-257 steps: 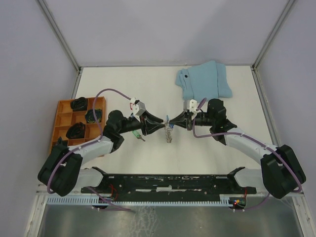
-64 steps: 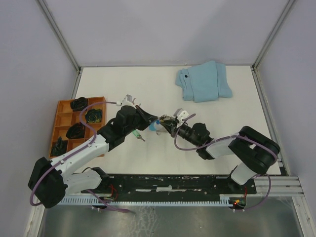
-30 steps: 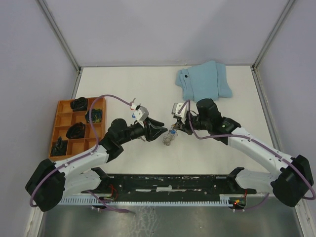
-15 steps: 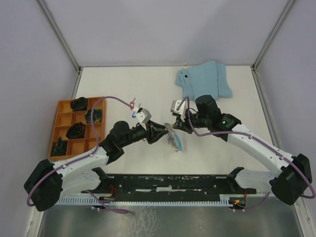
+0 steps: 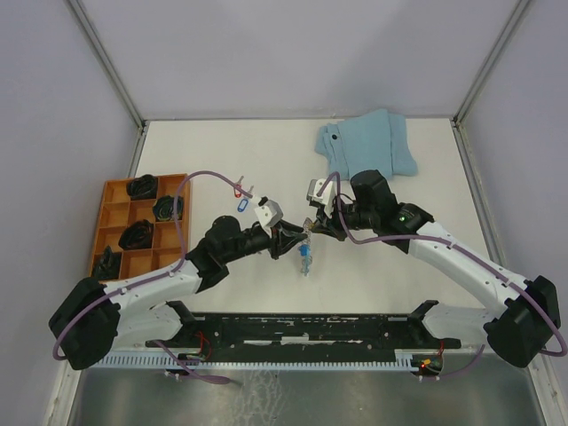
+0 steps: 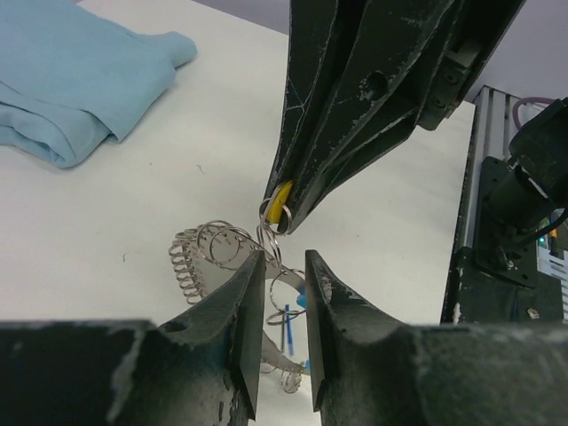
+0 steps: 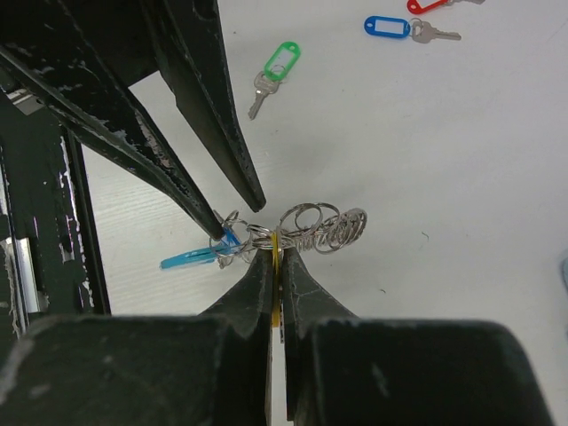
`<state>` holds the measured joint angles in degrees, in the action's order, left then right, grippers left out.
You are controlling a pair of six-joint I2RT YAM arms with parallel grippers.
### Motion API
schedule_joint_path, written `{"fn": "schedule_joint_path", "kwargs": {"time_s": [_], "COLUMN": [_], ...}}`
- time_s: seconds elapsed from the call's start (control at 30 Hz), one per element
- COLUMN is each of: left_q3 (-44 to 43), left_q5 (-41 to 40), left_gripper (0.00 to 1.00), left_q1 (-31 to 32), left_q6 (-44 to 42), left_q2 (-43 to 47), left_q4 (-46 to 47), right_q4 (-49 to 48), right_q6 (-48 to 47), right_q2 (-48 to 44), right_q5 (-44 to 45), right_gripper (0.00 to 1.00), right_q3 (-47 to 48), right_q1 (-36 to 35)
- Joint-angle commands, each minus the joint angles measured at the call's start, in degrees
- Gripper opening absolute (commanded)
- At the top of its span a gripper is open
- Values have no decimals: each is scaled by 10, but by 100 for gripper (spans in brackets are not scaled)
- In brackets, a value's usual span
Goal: Put the keys on the keyring
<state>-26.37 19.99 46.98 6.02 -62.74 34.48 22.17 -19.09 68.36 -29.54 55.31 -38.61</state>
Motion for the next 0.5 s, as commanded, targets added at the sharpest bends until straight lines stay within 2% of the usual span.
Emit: {"fn": "schedule_joint_path", "kwargs": {"time_s": [0.0, 0.17, 0.47], "left_q3": [-29, -38, -39], "left_q5": [8, 22, 47], "left_gripper": [28, 25, 29], "left_q1": [2, 2, 4], "left_q6": [-49, -49, -28], "left_q2": [-15, -28, -38], "left_q4": [35, 34, 49], "right_q4": [-13, -9, -8], "right_q6": [9, 10, 16], "right_q2": [-5, -7, -4], "right_q5": [-10, -10, -6], "right_gripper": [1, 1, 1], "right_q3": [33, 34, 35], "right_q1": [-4, -5, -7]}}
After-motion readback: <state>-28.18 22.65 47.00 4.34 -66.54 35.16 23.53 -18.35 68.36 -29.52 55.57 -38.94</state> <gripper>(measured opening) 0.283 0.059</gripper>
